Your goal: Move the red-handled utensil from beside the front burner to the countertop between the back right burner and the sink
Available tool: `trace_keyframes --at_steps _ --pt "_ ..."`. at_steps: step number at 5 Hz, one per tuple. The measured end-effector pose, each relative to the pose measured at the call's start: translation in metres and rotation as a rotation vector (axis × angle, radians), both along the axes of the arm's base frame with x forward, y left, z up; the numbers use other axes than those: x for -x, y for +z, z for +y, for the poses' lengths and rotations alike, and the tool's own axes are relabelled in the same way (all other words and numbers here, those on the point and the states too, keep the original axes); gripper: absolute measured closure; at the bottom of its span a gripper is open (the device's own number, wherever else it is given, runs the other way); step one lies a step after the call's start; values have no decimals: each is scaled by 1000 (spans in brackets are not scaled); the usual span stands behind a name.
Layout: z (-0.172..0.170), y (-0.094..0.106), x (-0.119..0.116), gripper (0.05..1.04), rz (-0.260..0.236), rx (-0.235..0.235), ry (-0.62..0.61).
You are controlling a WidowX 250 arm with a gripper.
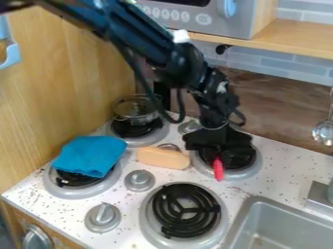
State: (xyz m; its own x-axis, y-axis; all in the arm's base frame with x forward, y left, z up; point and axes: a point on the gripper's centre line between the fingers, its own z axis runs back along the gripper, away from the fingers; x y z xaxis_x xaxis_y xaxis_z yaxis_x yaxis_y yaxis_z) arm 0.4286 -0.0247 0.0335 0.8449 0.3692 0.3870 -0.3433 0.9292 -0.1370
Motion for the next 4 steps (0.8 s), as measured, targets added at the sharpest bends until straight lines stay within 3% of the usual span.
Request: trace_keyframes --at_steps 3,4 --pt "-34 -29 -38 875 39 -51 -120" --pt "-37 -34 -42 829 43 -57 -126"
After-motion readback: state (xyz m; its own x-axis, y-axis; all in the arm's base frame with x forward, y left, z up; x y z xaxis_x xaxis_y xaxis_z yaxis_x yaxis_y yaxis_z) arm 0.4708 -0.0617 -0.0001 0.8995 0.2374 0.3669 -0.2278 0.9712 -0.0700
